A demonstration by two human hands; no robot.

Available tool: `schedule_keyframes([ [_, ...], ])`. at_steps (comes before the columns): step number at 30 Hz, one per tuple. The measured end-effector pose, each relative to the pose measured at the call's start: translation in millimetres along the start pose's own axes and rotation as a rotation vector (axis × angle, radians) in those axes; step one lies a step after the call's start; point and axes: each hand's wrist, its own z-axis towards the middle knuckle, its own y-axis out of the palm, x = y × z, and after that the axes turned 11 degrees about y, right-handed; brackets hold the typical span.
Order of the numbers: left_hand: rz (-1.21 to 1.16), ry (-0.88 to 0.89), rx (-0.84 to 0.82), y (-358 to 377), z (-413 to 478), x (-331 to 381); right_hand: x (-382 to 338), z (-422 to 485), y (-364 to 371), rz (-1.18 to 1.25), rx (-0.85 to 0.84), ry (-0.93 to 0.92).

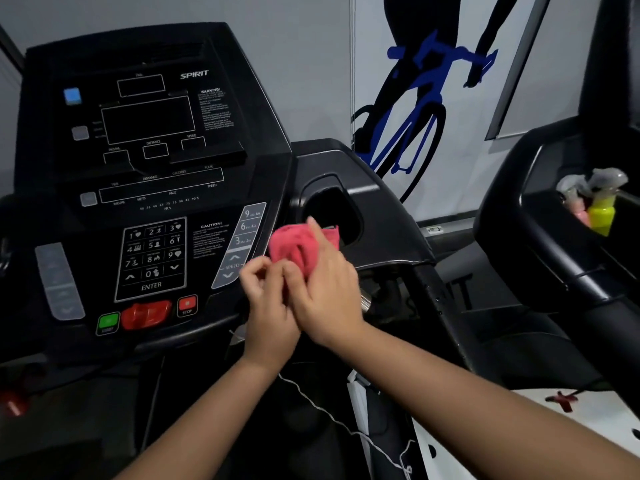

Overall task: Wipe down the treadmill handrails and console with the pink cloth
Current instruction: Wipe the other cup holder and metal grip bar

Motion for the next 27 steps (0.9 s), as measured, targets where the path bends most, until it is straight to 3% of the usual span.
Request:
schedule_keyframes([
  [3,-0.119,-0.237,0.076,2,-8,-1,-3,-2,9,-0.147,0.057,-0.193],
  [8,-0.125,-0.120,-0.090,5,-35,-3,44,-23,8,-0.306,0.127,-0.356],
  [12,-0.149,-0.087,-0.053,12,-33,2,59,-25,3,-0.365,0.087,-0.373],
  [16,-0.132,-0.055,0.043,13,-18,2,35,-19,-3,-0.237,0.007,-0.156],
  [19,-0.140,-0.110,0.081,10,4,7,5,4,-16,-0.166,-0.154,-0.021],
  [23,-0.179,-0.312,0.042,8,34,13,5,51,-16,0.170,-0.626,0.318],
  [25,-0.276,-0.505,-0.006,9,46,5,15,59,-21,0.364,-0.734,0.506],
  [27,-0.466,-0.728,-0.054,8,51,0,25,56,-30,0.399,-0.756,0.599],
])
